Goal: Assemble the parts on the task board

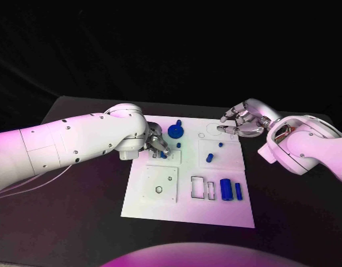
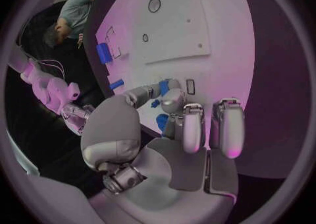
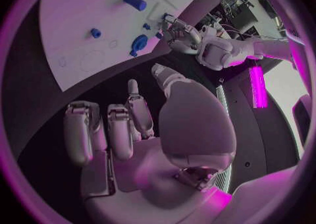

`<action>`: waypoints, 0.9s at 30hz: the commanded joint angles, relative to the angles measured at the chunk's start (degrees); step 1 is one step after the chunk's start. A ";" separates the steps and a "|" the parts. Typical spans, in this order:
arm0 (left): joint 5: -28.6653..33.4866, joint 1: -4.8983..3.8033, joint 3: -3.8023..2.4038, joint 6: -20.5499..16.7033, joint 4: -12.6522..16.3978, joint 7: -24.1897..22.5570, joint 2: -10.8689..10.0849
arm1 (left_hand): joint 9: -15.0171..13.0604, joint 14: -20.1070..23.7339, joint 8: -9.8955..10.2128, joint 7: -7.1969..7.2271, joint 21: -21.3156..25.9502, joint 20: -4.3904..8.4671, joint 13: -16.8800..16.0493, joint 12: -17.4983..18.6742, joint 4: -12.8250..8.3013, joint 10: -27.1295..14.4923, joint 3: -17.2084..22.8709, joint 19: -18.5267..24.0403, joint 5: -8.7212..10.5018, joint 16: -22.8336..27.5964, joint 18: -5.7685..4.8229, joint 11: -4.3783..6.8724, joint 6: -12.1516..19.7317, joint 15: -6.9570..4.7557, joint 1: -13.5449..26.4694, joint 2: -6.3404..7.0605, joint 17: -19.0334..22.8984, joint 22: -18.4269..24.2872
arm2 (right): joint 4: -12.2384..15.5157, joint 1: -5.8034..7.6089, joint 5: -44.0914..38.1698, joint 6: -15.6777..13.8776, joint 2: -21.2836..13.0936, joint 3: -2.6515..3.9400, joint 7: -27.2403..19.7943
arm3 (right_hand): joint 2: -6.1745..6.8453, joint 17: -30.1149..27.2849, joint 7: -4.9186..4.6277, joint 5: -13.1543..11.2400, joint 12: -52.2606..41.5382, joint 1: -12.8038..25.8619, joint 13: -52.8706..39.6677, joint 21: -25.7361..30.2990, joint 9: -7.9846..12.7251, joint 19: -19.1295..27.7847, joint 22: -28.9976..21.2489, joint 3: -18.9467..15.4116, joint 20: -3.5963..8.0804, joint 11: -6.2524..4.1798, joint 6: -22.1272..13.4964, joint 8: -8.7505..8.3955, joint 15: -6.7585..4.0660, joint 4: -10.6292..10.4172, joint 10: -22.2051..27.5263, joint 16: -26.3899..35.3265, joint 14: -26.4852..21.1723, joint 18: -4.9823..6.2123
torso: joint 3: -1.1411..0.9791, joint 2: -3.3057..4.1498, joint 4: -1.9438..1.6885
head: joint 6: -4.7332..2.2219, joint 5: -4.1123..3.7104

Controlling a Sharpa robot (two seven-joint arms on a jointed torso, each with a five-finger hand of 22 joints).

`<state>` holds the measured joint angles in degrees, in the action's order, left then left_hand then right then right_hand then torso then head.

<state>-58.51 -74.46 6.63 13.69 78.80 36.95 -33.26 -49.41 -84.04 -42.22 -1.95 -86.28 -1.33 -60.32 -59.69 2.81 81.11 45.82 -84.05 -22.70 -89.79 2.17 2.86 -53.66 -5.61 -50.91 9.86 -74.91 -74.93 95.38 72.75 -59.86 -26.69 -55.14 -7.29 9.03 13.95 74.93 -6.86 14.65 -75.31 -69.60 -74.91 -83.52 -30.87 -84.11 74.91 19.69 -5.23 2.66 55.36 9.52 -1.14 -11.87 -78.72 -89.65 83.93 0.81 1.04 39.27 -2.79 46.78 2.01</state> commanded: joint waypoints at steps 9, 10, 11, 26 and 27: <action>0.61 0.42 0.39 2.65 -0.35 1.73 0.03 | 0.56 -5.96 -0.34 1.54 -0.66 0.49 -0.31 -0.56 1.46 0.61 -0.73 -3.14 1.52 -0.21 -1.17 0.08 -2.23 -0.45 1.65 -0.38 -15.09 -12.35 | 0.07 -0.05 -0.20 0.60 -0.03 0.00 -0.24 | -0.16 13.77 0.03 0.13 0.29 0.45 -0.87 0.15 -0.15 -2.05 12.00 -0.02 0.35 -0.31 -0.41 0.19 -0.28 -0.49 0.06 0.30 5.71 0.86 | 0.01 -0.01 0.00 | 0.02 -0.08; 0.63 0.42 0.39 2.67 -0.38 1.73 0.06 | 0.61 -5.96 -0.36 1.55 -0.65 0.50 -0.29 -0.55 1.52 0.61 -0.78 -3.13 1.71 -0.21 -1.17 0.08 -2.25 -0.46 1.74 -0.38 -15.09 -12.35 | 0.08 -0.05 -0.20 0.60 -0.03 0.00 -0.24 | -0.16 13.77 0.03 0.13 0.29 0.45 -0.87 0.15 -0.15 -2.05 12.00 -0.02 0.35 -0.31 -0.41 0.19 -0.28 -0.49 0.06 0.30 5.71 0.86 | 0.00 -0.01 0.02 | 0.05 -0.08; 0.65 0.42 0.39 2.68 -0.43 1.73 0.11 | 0.79 -5.96 -0.40 1.58 -0.69 0.53 -0.29 -0.61 1.73 0.62 -0.92 -3.18 2.59 -0.21 -1.18 0.12 -2.30 -0.49 2.02 -0.43 -15.09 -12.40 | 0.09 -0.05 -0.20 0.61 -0.04 0.00 -0.24 | -0.16 13.77 0.03 0.13 0.29 0.45 -0.87 0.15 -0.15 -2.05 12.00 -0.02 0.35 -0.31 -0.41 0.19 -0.28 -0.49 0.06 0.30 5.71 0.86 | 0.00 -0.01 0.02 | 0.05 -0.08; 1.02 0.43 0.39 3.00 -1.22 1.82 0.59 | 1.41 -5.96 -0.55 1.60 -0.98 0.58 -0.54 -1.03 3.04 0.81 -1.33 -3.47 4.02 -0.21 -1.28 0.15 -2.68 -0.50 3.32 -1.06 -15.09 -12.71 | 0.16 -0.06 -0.21 0.69 -0.10 0.00 -0.23 | -0.15 13.71 0.04 0.08 0.33 0.51 -0.83 0.25 -0.22 -2.00 11.96 -0.11 0.36 -0.31 -0.43 0.21 -0.29 -0.62 0.09 0.33 5.69 0.89 | -0.03 -0.05 0.02 | 0.08 -0.27; 1.03 0.43 0.39 2.97 -1.25 1.82 0.60 | 1.41 -5.96 -0.55 1.60 -0.98 0.58 -0.54 -1.03 3.04 0.81 -1.33 -3.47 4.02 -0.21 -1.28 0.15 -2.68 -0.50 3.32 -1.06 -15.09 -12.71 | 0.16 -0.06 -0.21 0.69 -0.11 0.00 -0.23 | -0.15 13.71 0.04 0.08 0.33 0.51 -0.83 0.25 -0.22 -2.00 11.96 -0.11 0.36 -0.31 -0.43 0.21 -0.29 -0.62 0.09 0.33 5.69 0.89 | -0.04 -0.05 0.02 | 0.08 -0.28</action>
<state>-57.97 -74.41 6.69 14.54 77.69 37.47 -32.70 -48.03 -84.04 -43.05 -0.18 -86.95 -1.12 -60.86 -60.53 5.54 81.52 44.47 -83.83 -18.95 -89.79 1.24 2.87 -56.24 -5.61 -48.00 8.84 -74.91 -74.92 95.46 72.74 -59.85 -26.68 -55.24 -7.29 9.02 13.95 74.91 -6.86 14.64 -75.31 -69.60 -74.90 -83.52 -31.04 -84.11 74.94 19.70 -5.23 2.66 55.36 9.52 -1.13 -12.18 -78.72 -89.65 83.93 0.82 1.02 39.24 -2.76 46.86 1.76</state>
